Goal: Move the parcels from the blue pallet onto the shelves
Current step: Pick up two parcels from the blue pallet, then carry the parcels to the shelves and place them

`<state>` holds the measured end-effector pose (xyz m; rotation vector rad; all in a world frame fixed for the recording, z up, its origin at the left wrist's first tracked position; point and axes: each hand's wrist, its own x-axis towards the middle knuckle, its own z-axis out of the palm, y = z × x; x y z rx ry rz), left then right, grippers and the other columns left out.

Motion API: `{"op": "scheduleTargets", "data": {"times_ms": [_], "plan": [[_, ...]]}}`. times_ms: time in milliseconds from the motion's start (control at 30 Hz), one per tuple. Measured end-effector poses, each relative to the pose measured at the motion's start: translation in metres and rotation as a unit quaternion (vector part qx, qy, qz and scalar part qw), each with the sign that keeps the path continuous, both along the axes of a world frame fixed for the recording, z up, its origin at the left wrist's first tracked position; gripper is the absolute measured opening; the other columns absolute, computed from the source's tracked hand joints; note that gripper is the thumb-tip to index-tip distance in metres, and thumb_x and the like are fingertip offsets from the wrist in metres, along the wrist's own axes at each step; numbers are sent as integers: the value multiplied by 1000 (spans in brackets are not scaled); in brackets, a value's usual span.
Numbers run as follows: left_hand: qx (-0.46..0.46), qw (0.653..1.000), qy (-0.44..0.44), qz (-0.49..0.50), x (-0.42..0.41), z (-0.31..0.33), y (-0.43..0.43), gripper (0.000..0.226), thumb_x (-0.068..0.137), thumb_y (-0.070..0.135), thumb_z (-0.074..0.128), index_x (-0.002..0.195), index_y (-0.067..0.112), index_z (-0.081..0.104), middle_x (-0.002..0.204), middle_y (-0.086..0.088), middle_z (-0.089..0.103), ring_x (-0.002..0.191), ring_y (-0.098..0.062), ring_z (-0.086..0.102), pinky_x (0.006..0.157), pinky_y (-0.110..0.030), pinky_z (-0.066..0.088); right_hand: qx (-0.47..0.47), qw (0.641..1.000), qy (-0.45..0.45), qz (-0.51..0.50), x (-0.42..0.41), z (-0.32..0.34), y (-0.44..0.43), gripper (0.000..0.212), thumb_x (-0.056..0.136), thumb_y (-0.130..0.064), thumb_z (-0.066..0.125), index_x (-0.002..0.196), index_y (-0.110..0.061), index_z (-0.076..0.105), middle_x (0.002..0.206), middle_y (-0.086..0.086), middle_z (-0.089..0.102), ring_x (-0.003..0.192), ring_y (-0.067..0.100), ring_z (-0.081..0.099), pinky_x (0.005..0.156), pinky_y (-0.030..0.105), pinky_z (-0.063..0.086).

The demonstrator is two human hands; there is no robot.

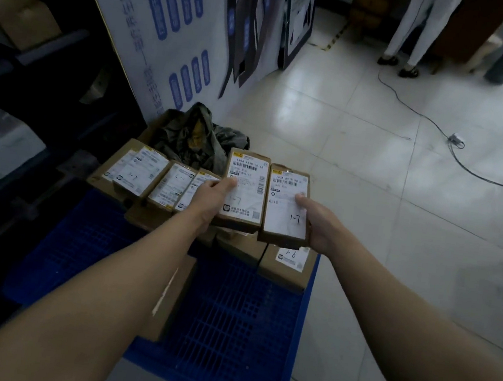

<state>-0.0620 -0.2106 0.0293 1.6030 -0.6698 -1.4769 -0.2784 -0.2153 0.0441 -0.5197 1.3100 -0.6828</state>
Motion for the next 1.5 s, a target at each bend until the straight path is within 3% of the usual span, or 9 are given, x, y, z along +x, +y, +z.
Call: {"op": "scheduleTargets", "data": {"times_ms": [167,300,433,567,733,867,1033,1333,1500], "plan": [[-47,998,-18,28,49,67,25,45,86,29,61,123,8,48,100,-9,67,77,-20,68,45,-23,51,-74,997,13,31,43,58,9,24,95,-28,56,112,-11,56,91,10,75,80,26,74,58,35,58],[-81,994,-33,72,91,113,69,44,85,29,61,122,8,48,104,-10,66,83,-22,67,50,-26,53,-132,988,35,72,86,95,26,23,89,-28,62,108,-14,57,94,7,73,83,27,72,67,41,59],[-110,981,-58,146,127,148,141,43,86,30,61,119,8,47,107,-14,67,88,-27,68,62,-36,57,-175,973,22,147,132,130,56,18,88,-28,64,100,-14,63,78,1,76,71,21,74,56,33,58],[-124,953,-95,258,160,171,240,44,86,30,61,122,8,48,108,-14,68,93,-29,68,77,-43,58,-190,952,-19,239,184,148,107,21,89,-29,64,103,-13,65,98,8,75,89,26,72,71,41,59],[-123,908,-115,383,189,193,383,31,87,29,61,110,16,46,103,-10,67,88,-25,69,73,-42,58,-188,919,-59,341,250,165,193,11,89,-25,65,94,-15,65,76,3,76,67,19,74,50,32,58],[-139,853,-140,484,205,211,507,38,87,28,61,116,13,43,99,-8,68,85,-20,69,63,-32,55,-198,871,-83,442,309,189,277,23,88,-27,66,107,-15,65,99,10,75,85,26,73,73,43,58],[-156,776,-151,592,212,225,660,41,85,30,62,118,12,44,100,-7,70,86,-20,70,62,-32,56,-218,791,-117,559,380,218,403,32,87,-30,65,116,-17,63,100,10,75,89,30,72,81,52,55],[-136,587,-205,771,174,243,967,26,84,27,64,103,16,50,90,-4,72,75,-18,72,58,-32,56,-216,621,-186,731,462,243,706,26,90,-29,62,113,-18,64,92,3,77,80,21,74,65,36,58],[-122,501,-205,832,124,246,1109,23,85,28,62,100,16,49,83,-4,74,72,-20,73,55,-32,56,-216,535,-215,788,479,244,863,28,89,-26,63,115,-15,64,98,7,75,85,25,73,72,41,59]]}}
